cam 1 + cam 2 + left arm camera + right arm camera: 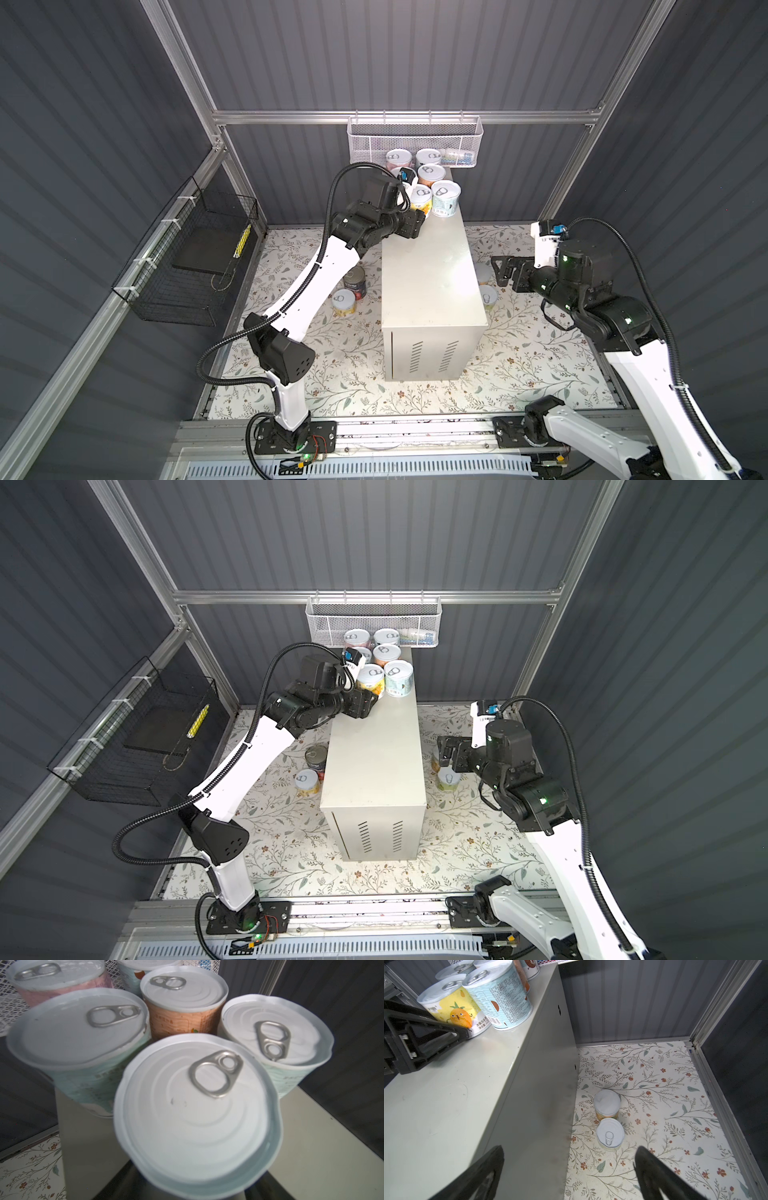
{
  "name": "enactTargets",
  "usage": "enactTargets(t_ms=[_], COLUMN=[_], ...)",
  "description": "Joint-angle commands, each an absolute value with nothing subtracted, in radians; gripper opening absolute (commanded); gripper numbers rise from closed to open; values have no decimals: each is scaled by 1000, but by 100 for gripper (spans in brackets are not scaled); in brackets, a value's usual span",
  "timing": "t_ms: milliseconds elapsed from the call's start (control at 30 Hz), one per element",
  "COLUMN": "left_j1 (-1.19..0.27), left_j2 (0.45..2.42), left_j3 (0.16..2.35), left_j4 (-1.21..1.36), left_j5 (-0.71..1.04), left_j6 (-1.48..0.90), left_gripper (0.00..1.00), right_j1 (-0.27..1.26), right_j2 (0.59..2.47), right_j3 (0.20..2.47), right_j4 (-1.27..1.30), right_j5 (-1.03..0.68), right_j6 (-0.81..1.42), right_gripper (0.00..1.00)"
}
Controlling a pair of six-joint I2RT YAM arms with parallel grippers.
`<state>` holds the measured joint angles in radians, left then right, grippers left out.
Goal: Place and organize the canned foods onto the counter
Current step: 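Open the left gripper and withdraw it while the right gripper rises toward the cans, then lower both grippers beside the cabinet toward the remaining floor cans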
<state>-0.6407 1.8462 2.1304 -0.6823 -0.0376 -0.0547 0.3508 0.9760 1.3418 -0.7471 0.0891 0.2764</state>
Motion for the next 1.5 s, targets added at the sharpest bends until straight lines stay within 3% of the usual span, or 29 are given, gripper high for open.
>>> enactTargets(t_ms=[0, 300, 433, 600, 967, 1467], left_j1=[-644, -641, -602, -518, -479, -464], left_j2=[1790, 1614, 1562, 1472, 1401, 1382], left_j3=[2083, 1891, 1851, 1747, 1633, 1574], left_j4=[-703, -658, -673, -642, -626, -603], left_j5=[-79, -133, -133, -90, -89, -94], left_j6=[-42, -8, -30, -72, -95, -99], left_gripper=[75, 86, 86, 86, 86, 86], right_j1=[312, 229, 226, 227, 244, 324], right_j2=[1030, 1265, 1325, 1399, 1553, 1620], right_j3=[1353, 1409, 1455, 1556, 1723, 1801], right_j4=[-717, -436, -352, -341, -365, -383], right_j5=[125, 47, 41, 22, -133, -139], right_j6=[267, 308, 318, 309, 336, 324], right_gripper=[99, 98, 97, 96, 95, 95])
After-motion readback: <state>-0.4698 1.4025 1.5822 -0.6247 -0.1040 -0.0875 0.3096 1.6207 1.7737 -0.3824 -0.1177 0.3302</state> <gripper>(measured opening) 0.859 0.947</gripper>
